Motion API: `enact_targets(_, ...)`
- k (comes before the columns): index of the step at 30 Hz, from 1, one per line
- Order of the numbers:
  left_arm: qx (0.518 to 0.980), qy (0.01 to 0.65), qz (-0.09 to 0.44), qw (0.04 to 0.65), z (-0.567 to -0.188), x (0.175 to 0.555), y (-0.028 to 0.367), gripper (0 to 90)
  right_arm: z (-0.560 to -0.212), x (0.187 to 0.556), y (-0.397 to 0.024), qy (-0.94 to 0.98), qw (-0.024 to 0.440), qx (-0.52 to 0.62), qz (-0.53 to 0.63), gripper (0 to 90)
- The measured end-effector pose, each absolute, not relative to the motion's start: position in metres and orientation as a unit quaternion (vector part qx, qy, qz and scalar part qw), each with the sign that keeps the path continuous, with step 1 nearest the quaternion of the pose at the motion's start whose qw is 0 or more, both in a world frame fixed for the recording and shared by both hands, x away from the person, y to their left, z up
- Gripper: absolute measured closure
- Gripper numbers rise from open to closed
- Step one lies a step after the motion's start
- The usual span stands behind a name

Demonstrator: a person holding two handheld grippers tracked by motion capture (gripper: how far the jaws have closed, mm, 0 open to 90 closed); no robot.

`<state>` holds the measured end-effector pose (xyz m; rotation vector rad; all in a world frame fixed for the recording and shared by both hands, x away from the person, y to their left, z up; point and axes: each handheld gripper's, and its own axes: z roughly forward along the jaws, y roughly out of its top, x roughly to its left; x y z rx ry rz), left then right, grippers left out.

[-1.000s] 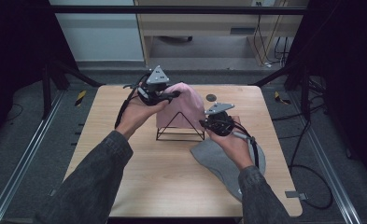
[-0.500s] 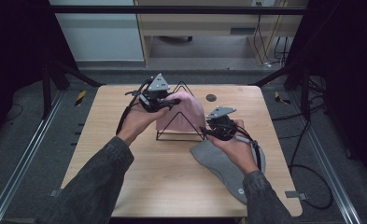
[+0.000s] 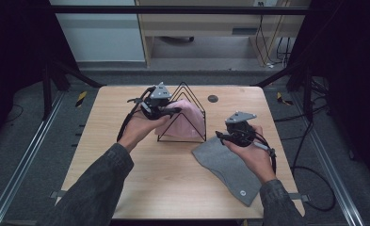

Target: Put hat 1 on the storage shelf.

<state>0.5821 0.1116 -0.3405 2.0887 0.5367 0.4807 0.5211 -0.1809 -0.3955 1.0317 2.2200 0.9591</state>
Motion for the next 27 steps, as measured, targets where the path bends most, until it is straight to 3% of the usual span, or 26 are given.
enact_targets(8, 0.842, 0.227, 0.184, 0.453, -0.345, 0.583, 0.116, 68.8, -0.404, 0.521, -0.194, 0.813, 0.251, 0.396, 0.345, 47.6)
enact_targets(15, 0.839, 0.228, 0.185, 0.457, -0.346, 0.574, 0.123, 48.0, -0.408, 0.521, -0.200, 0.813, 0.249, 0.403, 0.340, 46.6)
enact_targets(27, 0.830, 0.232, 0.202, 0.466, -0.344, 0.551, 0.142, 26.0, -0.420, 0.520, -0.215, 0.808, 0.240, 0.428, 0.326, 38.8)
